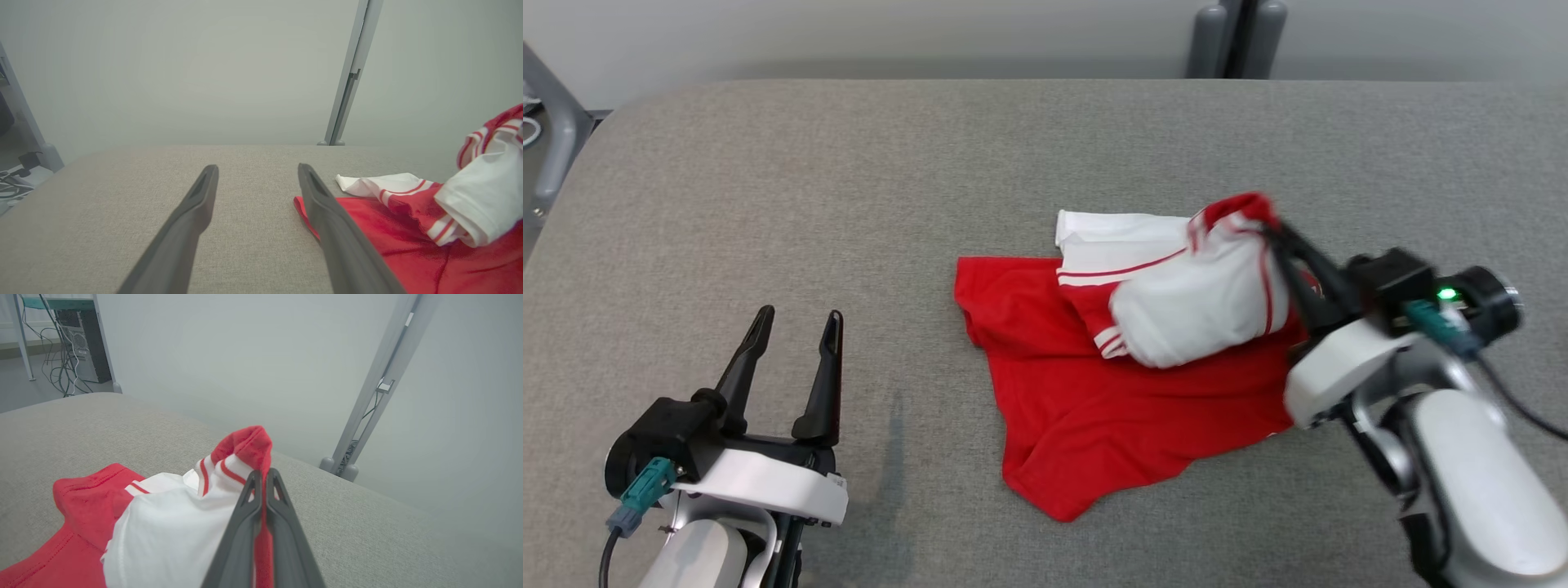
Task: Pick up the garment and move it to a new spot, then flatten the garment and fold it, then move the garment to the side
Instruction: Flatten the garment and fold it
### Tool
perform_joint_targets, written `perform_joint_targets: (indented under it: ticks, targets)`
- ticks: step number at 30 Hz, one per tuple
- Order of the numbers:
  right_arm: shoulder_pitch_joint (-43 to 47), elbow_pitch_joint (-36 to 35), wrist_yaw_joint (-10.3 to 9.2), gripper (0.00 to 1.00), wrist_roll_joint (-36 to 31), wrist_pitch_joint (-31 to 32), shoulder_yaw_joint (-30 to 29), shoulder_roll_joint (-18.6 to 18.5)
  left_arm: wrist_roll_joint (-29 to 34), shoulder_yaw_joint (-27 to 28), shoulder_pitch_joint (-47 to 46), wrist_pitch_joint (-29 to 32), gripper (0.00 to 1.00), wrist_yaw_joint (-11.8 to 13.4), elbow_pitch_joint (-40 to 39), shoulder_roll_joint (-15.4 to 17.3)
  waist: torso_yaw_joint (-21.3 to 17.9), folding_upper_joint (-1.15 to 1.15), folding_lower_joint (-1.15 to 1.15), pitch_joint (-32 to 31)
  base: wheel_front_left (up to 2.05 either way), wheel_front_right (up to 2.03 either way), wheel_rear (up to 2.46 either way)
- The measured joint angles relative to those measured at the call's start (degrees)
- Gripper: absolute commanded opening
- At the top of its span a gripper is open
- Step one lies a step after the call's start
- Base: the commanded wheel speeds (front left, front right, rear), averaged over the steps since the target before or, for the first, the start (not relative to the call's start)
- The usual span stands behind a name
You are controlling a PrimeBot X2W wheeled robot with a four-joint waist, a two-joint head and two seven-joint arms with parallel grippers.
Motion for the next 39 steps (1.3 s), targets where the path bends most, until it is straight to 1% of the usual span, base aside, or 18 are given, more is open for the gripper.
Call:
perform_joint_targets:
  ticks: [4, 7, 9, 10, 15, 16, 17, 18, 19, 24, 28, 31, 34, 39]
  targets:
    - [2.2, -1.7, 0.00, 0.00, 1.9, 0.5, -10.4, 0.6, 0.5, 0.2, -0.1, -0.1, 1.00, -0.5, 0.0, -0.1, -1.2, 0.00, 0.00, 0.0, 0.00, 0.00, 0.00]
    - [4.3, -0.3, 0.00, 0.00, 4.2, 0.6, -17.0, 1.8, 0.6, 0.2, -0.4, -0.1, 1.00, -0.9, 0.0, -0.1, -1.7, 0.00, 0.00, 0.3, 0.00, 0.00, 0.00]
    - [5.7, 2.1, 0.00, 0.00, 4.9, 0.5, -21.1, 2.3, 0.8, 0.2, -0.7, -0.1, 1.00, -1.0, 0.1, -0.1, -1.9, 0.00, 0.00, 0.6, 0.00, 0.00, 0.00]
    - [6.8, 4.8, -0.01, 0.00, 6.3, -0.3, -24.9, 3.1, 0.9, 0.2, -0.9, -0.1, 1.00, -1.2, 0.2, -0.3, -2.1, 0.00, 0.00, 0.7, 0.00, 0.00, 0.00]
    - [7.5, 13.5, 0.00, 0.00, 10.0, -3.6, -31.6, 4.9, 1.1, 0.3, -0.9, -0.1, 1.00, -1.5, 0.6, -0.4, -2.7, 0.00, 0.00, 1.0, 0.00, 0.00, 0.00]
    - [7.3, 15.1, -0.01, 0.04, 11.7, -4.3, -32.1, 5.2, 1.2, 0.3, -0.9, -0.2, 1.00, -1.5, 0.6, -0.4, -2.9, 0.00, 0.00, 1.0, 0.00, 0.00, 0.00]
    - [7.0, 16.4, -0.01, 0.37, 12.4, -5.0, -32.2, 5.3, 1.3, 0.3, -0.9, -0.1, 1.00, -1.5, 0.6, -0.4, -3.1, 0.00, 0.00, 1.0, 0.00, 0.00, 0.00]
    - [6.6, 17.8, 0.00, 0.60, 12.5, -5.7, -32.3, 5.4, 1.4, 0.3, -0.9, -0.1, 1.00, -1.5, 0.6, -0.4, -3.3, 0.00, 0.00, 0.9, 0.00, 0.00, 0.00]
    - [6.4, 18.6, 0.00, 1.00, 13.0, -6.5, -32.4, 5.5, 1.4, 0.3, -0.9, -0.2, 1.00, -1.6, 0.7, -0.4, -3.4, 0.00, 0.00, 0.8, 0.00, 0.00, 0.00]
    - [6.2, 20.6, -0.01, 1.00, 14.6, -10.0, -31.7, 5.6, 1.4, 0.3, -0.8, -0.2, 1.00, -1.6, 0.7, -0.4, -4.2, 0.00, 0.00, -0.1, 0.00, 0.00, 0.00]
    - [8.1, 19.1, -0.01, 1.00, 14.8, -11.9, -31.3, 4.9, 1.4, 0.6, -0.3, -0.2, 1.00, -1.3, 0.7, -0.4, -4.8, 0.00, 0.00, -1.3, 0.00, 0.00, 0.00]
    - [9.8, 15.8, -0.01, 1.00, 14.2, -12.7, -30.9, 4.1, 1.4, 0.8, 0.8, -0.2, 1.00, -0.8, 0.7, -0.4, -5.3, 0.00, 0.00, -2.4, 0.00, 0.00, 0.00]
    - [11.3, 11.3, -0.01, 1.00, 12.2, -12.6, -29.8, 3.8, 1.3, 1.2, 1.7, -0.2, 1.00, -0.4, 0.5, -0.3, -6.1, 0.00, 0.00, -3.4, 0.00, 0.00, 0.00]
    - [13.1, 2.9, -0.01, 1.00, 9.6, -9.5, -25.4, 4.1, 1.0, 1.4, 3.4, -0.1, 1.00, 0.5, 0.1, 0.0, -7.4, 0.00, 0.00, -5.5, 0.00, 0.00, 0.00]
